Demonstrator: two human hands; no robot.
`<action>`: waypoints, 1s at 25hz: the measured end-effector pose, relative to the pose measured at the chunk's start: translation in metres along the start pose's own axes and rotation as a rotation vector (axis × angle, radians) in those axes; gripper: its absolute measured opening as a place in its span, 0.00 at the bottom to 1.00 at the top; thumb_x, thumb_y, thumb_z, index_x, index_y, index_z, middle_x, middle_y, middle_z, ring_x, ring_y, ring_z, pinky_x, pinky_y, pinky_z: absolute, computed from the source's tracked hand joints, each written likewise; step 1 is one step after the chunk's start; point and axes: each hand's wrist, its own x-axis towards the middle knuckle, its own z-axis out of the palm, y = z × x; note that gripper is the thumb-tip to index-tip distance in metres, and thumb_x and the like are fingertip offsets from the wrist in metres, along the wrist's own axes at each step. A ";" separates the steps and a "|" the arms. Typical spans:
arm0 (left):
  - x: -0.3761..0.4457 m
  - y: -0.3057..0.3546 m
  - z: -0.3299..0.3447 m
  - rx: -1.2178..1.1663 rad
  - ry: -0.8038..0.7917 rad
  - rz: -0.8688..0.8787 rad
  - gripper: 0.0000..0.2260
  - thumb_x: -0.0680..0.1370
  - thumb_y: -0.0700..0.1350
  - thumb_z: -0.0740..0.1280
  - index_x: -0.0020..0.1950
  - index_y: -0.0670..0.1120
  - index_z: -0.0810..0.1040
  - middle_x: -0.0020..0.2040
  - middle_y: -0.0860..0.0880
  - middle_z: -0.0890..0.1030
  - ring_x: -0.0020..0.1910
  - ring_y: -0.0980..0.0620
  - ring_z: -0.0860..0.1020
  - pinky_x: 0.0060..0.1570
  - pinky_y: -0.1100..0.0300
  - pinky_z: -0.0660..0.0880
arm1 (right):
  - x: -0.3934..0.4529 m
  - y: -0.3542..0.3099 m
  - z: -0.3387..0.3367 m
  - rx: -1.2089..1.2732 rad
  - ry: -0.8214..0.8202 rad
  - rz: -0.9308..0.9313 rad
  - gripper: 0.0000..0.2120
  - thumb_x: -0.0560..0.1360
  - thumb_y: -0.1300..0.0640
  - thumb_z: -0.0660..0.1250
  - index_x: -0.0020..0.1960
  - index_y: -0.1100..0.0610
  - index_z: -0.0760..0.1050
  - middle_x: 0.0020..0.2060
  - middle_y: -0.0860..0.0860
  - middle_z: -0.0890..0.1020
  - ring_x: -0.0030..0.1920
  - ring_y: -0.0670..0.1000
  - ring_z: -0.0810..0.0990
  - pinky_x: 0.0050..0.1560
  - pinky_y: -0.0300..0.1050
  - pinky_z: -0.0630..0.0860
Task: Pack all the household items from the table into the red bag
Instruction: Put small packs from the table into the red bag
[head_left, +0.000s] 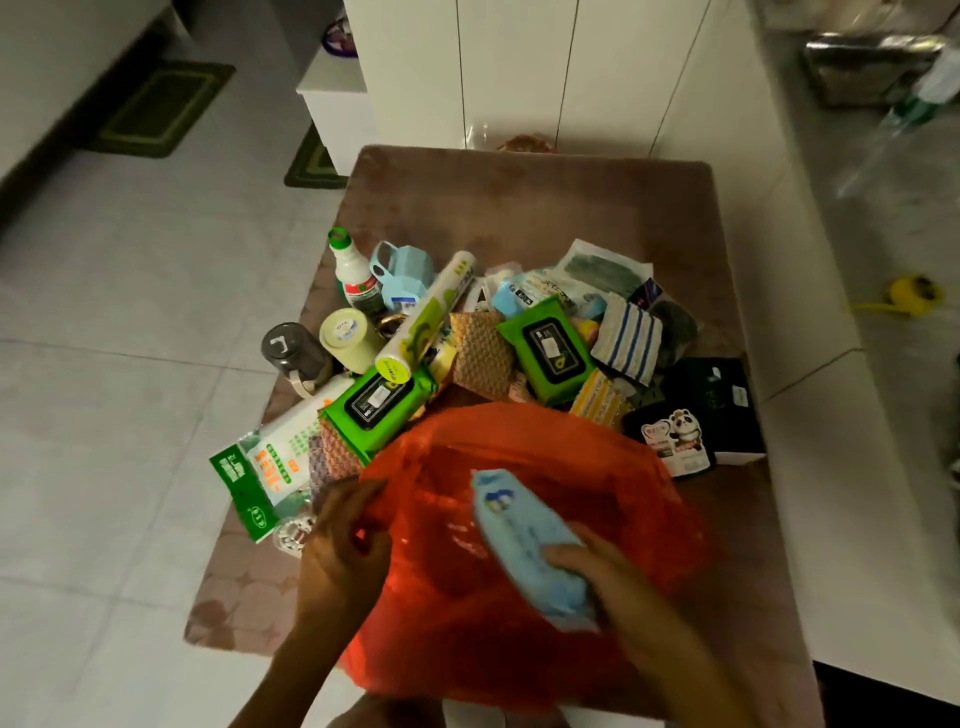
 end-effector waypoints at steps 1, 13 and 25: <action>0.005 -0.002 -0.002 -0.024 -0.009 -0.016 0.20 0.68 0.34 0.66 0.60 0.39 0.79 0.55 0.42 0.78 0.35 0.58 0.76 0.33 0.75 0.71 | 0.010 -0.011 0.031 -0.110 -0.016 0.012 0.17 0.73 0.54 0.71 0.62 0.48 0.76 0.63 0.55 0.80 0.56 0.50 0.82 0.51 0.43 0.77; 0.029 -0.014 0.006 -0.122 -0.232 -0.017 0.32 0.70 0.36 0.74 0.73 0.46 0.68 0.68 0.45 0.72 0.41 0.56 0.79 0.37 0.74 0.73 | 0.025 -0.037 0.061 -0.665 0.390 -0.426 0.17 0.74 0.44 0.64 0.63 0.38 0.71 0.52 0.37 0.81 0.48 0.37 0.80 0.44 0.39 0.78; 0.014 -0.011 0.020 -0.061 -0.217 -0.139 0.32 0.69 0.34 0.75 0.72 0.47 0.70 0.70 0.42 0.72 0.46 0.44 0.82 0.39 0.58 0.80 | 0.048 -0.071 -0.112 -0.277 0.852 -0.150 0.45 0.66 0.52 0.79 0.75 0.49 0.57 0.68 0.56 0.72 0.65 0.59 0.73 0.58 0.54 0.75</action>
